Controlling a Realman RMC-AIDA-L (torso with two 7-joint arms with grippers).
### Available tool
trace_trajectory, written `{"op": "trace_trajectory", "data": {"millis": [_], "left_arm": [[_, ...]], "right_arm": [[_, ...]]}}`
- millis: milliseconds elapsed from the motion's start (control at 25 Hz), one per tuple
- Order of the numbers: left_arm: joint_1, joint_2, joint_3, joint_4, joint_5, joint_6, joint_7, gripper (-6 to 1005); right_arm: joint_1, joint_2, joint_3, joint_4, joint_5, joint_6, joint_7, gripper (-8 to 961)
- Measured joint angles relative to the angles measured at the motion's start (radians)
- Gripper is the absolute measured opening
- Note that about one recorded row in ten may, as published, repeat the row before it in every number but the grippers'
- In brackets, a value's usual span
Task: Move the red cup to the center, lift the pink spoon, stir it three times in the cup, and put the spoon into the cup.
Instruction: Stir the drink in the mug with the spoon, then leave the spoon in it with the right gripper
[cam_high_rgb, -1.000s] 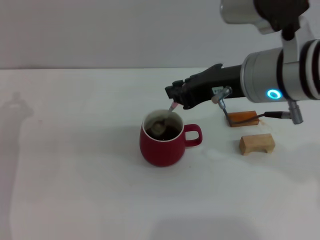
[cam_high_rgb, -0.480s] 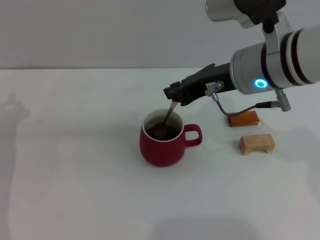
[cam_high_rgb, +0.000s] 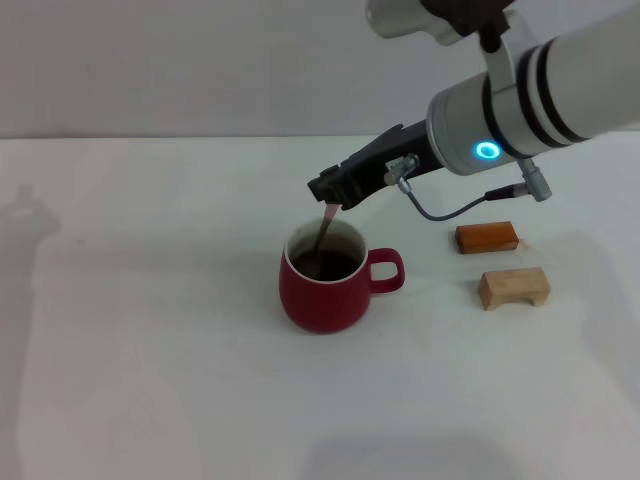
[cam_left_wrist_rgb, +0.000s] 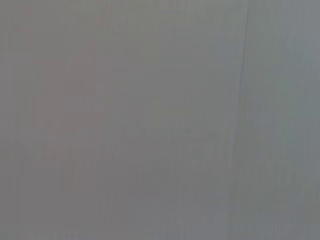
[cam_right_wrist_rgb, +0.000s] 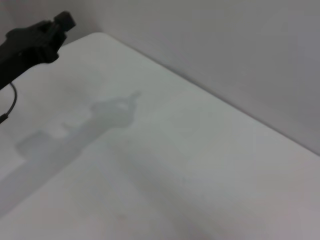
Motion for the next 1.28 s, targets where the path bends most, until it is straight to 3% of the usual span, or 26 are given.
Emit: {"op": "trace_trajectory", "data": {"millis": [800,1280], "left_arm": [[0.002,-0.003,-0.001,0.000,-0.002,0.001,0.000,-2],[0.006,-0.002,-0.001,0.000,-0.001,0.001,0.000,-2]], "right_arm": [[0.094,-0.002,0.024,-0.106,-0.094,0.013,-0.003,133],[0.117,0.001,0.028,-0.064,-0.037,0.151,0.004,134]]}}
